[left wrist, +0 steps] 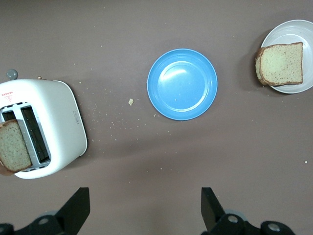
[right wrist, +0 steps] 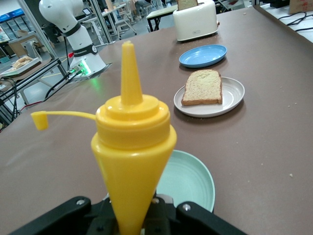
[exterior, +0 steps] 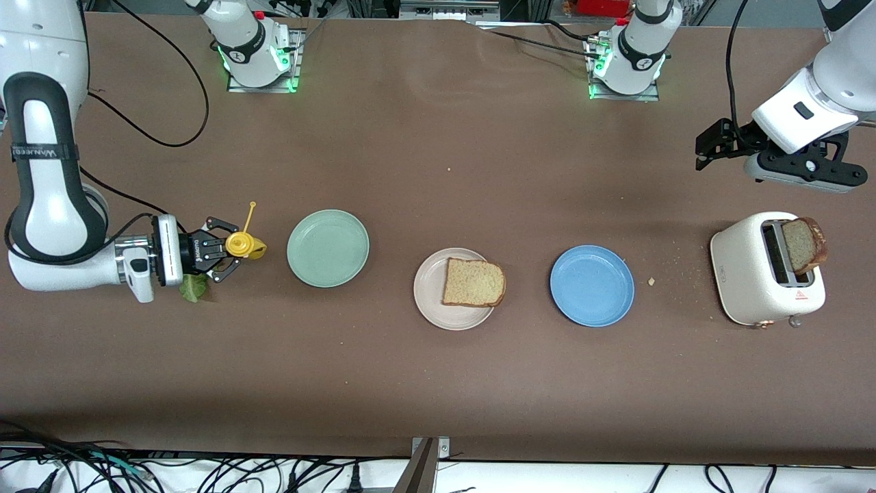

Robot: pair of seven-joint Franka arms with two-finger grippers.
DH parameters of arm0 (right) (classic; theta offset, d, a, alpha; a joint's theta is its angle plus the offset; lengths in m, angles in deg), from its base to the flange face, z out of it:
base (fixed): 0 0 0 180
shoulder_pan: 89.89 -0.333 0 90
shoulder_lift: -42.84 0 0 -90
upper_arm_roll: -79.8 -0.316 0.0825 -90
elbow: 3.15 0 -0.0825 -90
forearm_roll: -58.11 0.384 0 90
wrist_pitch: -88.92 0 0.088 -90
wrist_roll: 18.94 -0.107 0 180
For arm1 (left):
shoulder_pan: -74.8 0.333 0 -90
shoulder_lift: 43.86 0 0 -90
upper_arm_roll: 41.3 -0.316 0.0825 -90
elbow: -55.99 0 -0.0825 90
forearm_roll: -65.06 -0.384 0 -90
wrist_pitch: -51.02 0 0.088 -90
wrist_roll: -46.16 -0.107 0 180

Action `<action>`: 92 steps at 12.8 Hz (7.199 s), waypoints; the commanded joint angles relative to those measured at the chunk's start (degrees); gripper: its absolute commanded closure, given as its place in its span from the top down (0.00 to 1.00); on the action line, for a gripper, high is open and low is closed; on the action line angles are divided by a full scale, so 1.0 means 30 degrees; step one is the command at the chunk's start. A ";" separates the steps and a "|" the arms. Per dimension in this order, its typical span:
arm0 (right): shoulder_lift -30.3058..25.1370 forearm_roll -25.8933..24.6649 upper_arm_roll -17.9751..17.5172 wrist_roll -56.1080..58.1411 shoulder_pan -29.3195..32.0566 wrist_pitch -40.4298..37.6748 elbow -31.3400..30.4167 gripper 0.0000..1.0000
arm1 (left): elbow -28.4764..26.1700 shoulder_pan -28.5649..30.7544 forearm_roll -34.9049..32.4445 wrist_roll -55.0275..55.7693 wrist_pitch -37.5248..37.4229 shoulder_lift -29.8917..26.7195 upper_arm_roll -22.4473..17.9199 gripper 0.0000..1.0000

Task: Make sandwich in beige plate with both arms
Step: 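Lower the mustard bottle onto the table with the right gripper, then open the right gripper and move it down onto the lettuce leaf, then grasp the green lettuce leaf with the right gripper and lift it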

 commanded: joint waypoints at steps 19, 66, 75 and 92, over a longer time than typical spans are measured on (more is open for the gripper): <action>0.4256 0.1496 0.0159 0.7456 0.1403 -0.0673 0.0306 0.26 | -0.0175 -0.0058 -0.0553 0.0143 -0.0069 -0.0276 0.0078 1.00; -0.1696 -1.5642 0.1421 -3.9269 -0.2171 1.6052 -0.4762 1.00 | -0.0175 -0.0117 -0.0583 0.0142 -0.0479 -0.0276 0.0137 1.00; -0.0989 -1.6405 0.1508 -3.9389 -0.1967 1.6612 -0.5668 0.84 | -0.0175 -0.0117 -0.0583 0.0142 -0.0479 -0.0276 0.0137 1.00; -0.0928 -1.6463 0.1508 -3.9127 -0.1966 1.6906 -0.5788 0.00 | -0.0174 -0.0117 -0.0583 0.0142 -0.0479 -0.0276 0.0137 1.00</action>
